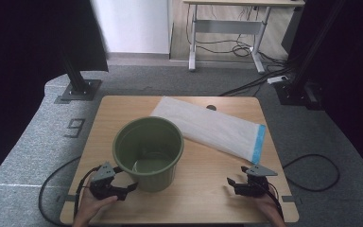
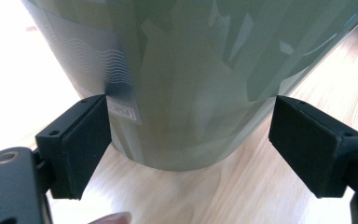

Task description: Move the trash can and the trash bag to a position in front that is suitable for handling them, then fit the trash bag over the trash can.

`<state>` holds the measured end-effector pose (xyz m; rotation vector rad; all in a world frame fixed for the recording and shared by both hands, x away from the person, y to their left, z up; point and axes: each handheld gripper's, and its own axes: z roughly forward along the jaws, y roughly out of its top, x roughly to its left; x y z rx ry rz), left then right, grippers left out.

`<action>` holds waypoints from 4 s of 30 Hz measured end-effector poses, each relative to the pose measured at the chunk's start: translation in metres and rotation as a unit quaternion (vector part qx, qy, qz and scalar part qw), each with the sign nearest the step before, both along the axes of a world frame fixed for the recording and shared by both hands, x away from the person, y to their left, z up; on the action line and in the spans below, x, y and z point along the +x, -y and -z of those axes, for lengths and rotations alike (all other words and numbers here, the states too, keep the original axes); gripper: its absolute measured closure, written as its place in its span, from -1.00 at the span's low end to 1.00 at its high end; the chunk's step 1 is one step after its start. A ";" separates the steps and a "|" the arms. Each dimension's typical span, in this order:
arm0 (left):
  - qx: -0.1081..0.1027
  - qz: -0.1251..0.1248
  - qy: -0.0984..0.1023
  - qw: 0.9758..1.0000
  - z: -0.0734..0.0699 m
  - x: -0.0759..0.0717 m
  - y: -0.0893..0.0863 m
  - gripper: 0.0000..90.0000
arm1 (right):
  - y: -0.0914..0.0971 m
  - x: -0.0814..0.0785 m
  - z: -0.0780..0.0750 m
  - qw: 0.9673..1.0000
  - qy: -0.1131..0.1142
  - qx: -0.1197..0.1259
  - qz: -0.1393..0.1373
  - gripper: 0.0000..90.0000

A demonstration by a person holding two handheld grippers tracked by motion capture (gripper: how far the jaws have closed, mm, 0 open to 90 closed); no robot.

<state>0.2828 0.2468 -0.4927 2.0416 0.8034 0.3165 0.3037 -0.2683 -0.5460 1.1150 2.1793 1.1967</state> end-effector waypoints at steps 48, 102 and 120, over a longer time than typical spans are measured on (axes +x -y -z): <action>0.034 -0.037 0.007 0.999 -0.009 0.023 0.040 -0.67 | 0.006 -0.011 -0.002 1.000 -0.012 -0.002 0.000 -0.58; -0.041 -0.123 -0.035 0.991 -0.001 0.007 -0.043 -0.65 | -0.006 0.068 -0.014 0.991 -0.028 -0.088 0.094 0.97; -0.031 -0.110 -0.041 0.993 0.002 0.009 -0.034 -0.65 | -0.006 0.010 -0.028 0.998 -0.008 -0.050 0.047 0.18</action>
